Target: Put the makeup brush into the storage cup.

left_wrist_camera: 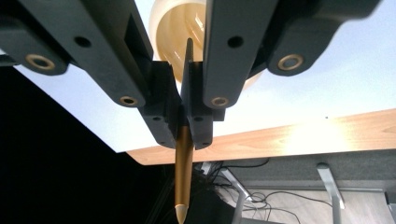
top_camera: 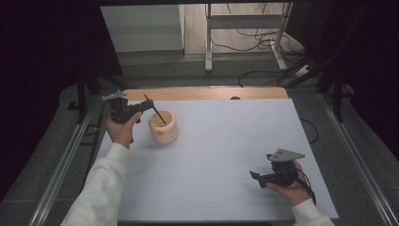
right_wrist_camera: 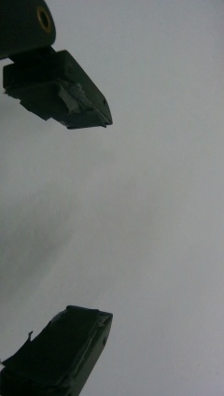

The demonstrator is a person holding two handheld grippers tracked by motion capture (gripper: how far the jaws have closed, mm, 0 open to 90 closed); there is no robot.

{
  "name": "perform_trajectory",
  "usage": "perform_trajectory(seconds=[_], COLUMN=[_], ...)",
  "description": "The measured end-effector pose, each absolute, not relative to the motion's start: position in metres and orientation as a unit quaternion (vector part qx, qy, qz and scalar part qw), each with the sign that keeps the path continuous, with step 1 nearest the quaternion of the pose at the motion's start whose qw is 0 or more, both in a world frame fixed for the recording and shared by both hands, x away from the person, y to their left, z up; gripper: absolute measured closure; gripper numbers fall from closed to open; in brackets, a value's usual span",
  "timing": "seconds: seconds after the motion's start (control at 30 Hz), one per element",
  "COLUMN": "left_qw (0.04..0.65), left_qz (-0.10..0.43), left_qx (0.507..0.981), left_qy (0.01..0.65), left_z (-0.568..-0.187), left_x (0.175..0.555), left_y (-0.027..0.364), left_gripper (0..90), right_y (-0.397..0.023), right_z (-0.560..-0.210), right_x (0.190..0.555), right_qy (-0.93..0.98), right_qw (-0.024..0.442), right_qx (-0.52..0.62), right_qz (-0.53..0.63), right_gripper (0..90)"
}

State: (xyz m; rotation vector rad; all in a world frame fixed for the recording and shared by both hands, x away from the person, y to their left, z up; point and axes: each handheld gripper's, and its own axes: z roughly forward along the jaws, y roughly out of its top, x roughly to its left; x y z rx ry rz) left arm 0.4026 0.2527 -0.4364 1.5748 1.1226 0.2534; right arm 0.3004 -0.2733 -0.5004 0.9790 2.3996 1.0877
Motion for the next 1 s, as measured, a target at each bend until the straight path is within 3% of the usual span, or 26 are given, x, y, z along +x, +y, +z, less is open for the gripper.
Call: perform_trajectory(seconds=[0.27,0.43,0.53,0.73,1.0], left_qw=[0.553,0.558,0.547,0.536,0.526], left_qz=[0.099,0.088,0.095,0.107,0.105], left_qx=[0.670,0.673,0.688,0.704,0.721], left_qy=[0.484,0.477,0.467,0.454,0.439], left_z=[-0.446,-0.442,-0.438,-0.432,-0.431], left_x=[0.403,0.400,0.394,0.380,0.359], left_y=[0.251,0.254,0.256,0.257,0.254], left_gripper=[80.6,37.8,28.2,19.9,15.5], right_y=[-0.274,-0.273,-0.273,-0.272,-0.272], right_z=[-0.500,-0.500,-0.500,-0.500,-0.499], right_x=[0.301,0.300,0.300,0.300,0.300], right_qy=[0.842,0.842,0.842,0.842,0.841], right_qw=[0.165,0.166,0.166,0.168,0.168], right_qx=[0.344,0.343,0.343,0.343,0.343], right_qz=[0.382,0.381,0.381,0.382,0.383], right_gripper=[6.2,6.2,6.2,6.2,6.2])
